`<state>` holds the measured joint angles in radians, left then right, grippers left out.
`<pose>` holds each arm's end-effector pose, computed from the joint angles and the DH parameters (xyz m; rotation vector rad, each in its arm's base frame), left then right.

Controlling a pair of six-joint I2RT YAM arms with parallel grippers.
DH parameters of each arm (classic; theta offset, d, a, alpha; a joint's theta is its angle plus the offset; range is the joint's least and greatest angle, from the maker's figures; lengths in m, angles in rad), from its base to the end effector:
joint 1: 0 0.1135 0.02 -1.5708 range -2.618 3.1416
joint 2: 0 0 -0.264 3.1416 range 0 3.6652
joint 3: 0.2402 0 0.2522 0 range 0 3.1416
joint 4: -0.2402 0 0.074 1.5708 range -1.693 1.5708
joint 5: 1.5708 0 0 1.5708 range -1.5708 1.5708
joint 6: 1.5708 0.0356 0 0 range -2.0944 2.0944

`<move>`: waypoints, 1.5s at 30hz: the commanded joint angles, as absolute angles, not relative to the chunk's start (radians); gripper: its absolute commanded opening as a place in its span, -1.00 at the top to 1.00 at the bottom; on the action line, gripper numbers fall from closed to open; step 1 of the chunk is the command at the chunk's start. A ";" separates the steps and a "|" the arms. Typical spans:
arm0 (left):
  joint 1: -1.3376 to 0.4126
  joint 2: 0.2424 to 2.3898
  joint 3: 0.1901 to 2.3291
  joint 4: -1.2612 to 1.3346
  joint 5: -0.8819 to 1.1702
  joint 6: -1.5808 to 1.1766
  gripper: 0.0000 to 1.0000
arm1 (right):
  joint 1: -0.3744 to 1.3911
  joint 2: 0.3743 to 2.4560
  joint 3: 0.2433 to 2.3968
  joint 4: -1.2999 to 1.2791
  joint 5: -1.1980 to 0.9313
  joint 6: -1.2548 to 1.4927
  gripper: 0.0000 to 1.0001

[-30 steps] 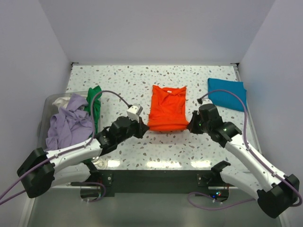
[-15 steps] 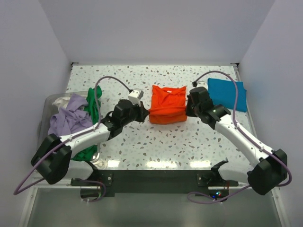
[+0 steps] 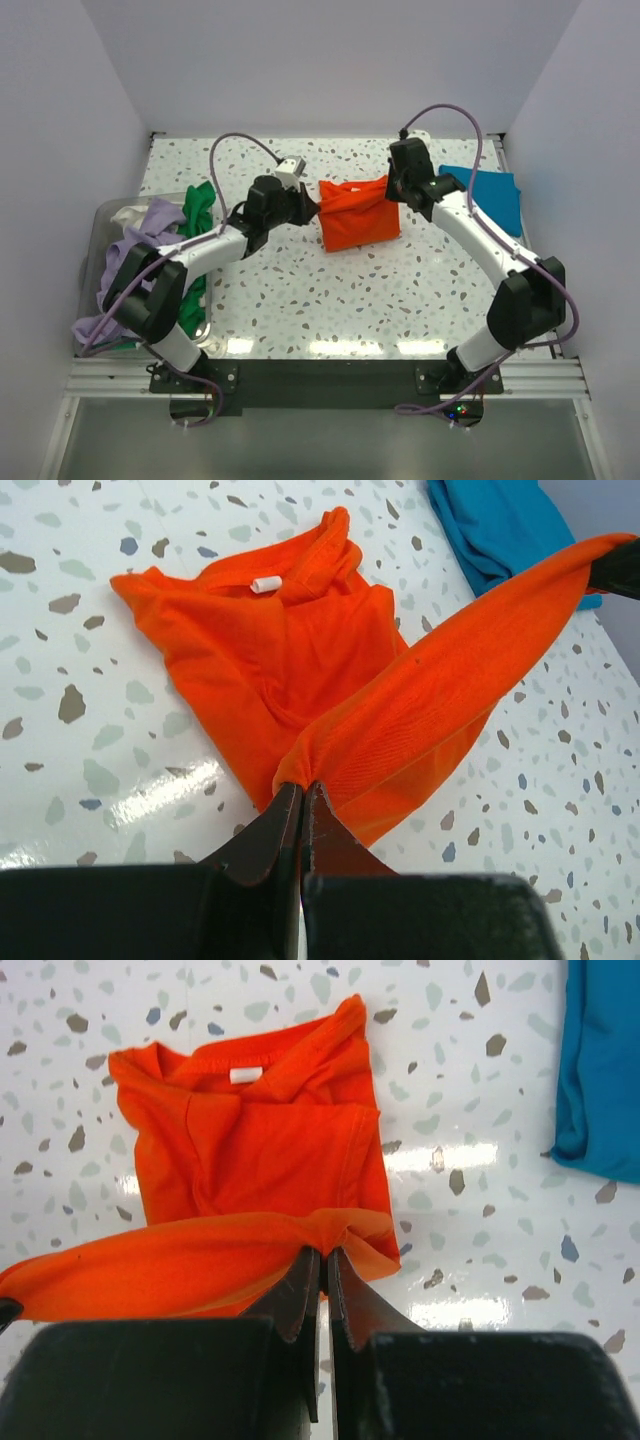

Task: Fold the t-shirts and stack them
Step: Fold the tshirt

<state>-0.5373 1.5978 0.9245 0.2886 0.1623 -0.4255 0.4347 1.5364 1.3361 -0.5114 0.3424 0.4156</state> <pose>0.3039 -0.1878 0.2306 0.2248 2.0227 -0.7806 0.3174 0.1342 0.3172 0.1551 2.2290 0.0700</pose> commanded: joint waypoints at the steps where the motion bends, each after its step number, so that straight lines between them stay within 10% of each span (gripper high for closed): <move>1: -0.485 1.652 1.011 0.341 0.216 -0.403 1.00 | 0.391 1.598 1.443 -0.474 0.368 0.371 1.00; 35: -0.311 2.312 1.689 0.301 0.433 -0.400 0.82 | 0.258 2.201 2.022 -0.555 0.253 0.360 1.00; 37: -0.310 2.324 1.694 0.360 0.430 -0.414 0.10 | 0.245 2.215 2.042 -0.552 0.239 0.362 0.72; 40: -0.305 2.312 1.689 0.426 0.410 -0.433 -0.64 | 0.232 2.227 2.083 -0.558 0.203 0.360 -0.34; 45: -0.307 2.209 1.573 0.483 0.380 -0.428 -0.82 | 0.224 2.128 1.948 -0.470 0.118 0.354 -0.76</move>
